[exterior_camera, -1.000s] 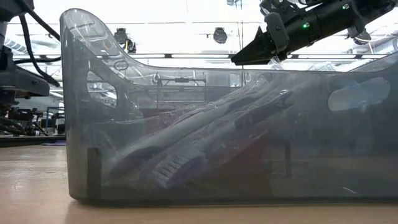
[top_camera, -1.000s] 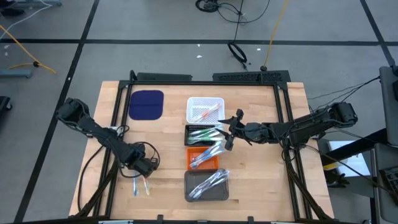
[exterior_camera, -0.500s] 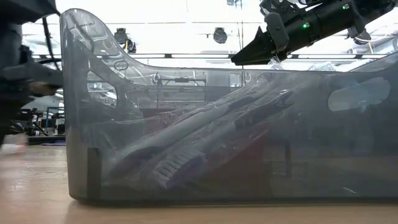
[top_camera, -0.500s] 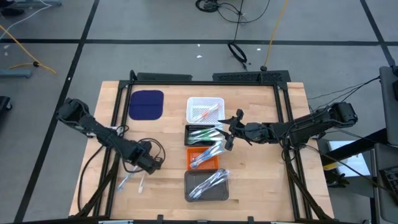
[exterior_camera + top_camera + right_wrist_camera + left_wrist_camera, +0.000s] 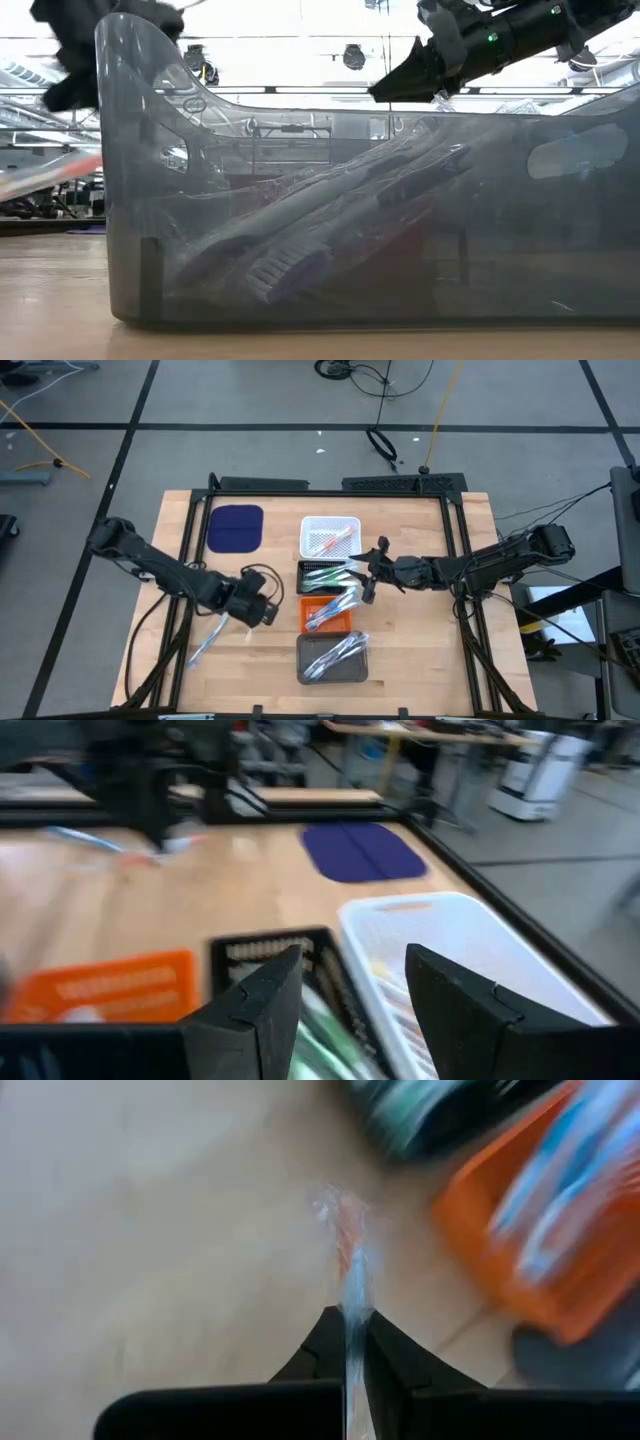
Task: Pick & Place Toothbrushes
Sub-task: Put the orange toothbrush into the white basket
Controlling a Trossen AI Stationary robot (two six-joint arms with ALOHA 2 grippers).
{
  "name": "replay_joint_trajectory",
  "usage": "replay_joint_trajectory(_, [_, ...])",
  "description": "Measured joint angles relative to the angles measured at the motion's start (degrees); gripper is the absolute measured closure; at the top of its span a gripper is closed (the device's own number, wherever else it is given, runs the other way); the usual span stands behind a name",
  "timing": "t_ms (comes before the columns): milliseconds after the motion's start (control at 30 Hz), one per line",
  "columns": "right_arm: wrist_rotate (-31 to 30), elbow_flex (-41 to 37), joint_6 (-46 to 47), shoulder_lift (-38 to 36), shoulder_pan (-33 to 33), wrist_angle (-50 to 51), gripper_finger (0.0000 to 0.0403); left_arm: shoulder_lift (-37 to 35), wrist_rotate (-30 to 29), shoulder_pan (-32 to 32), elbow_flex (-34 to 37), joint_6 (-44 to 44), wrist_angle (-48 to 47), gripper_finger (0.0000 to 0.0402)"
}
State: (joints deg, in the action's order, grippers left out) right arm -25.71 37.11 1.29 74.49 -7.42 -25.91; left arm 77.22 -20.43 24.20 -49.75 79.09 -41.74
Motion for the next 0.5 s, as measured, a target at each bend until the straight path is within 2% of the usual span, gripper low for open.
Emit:
replay_joint_trajectory(200, [10.69, -0.01, -0.26, 0.60, 0.80, -7.64, 0.0232, -1.34, -8.94, -1.58, -7.69, -17.75, 1.81, 0.0397])
replay_joint_trajectory(333, [10.95, -0.03, -0.34, 0.60, 1.48, -11.82, 0.0232, -1.32, -12.55, -2.66, -11.40, -32.87, 8.47, 0.0394])
replay_joint_trajectory(500, [12.75, -0.03, -0.42, 0.66, 2.52, -15.97, 0.0232, -1.32, -12.67, -4.96, -12.16, -51.57, 22.11, 0.0398])
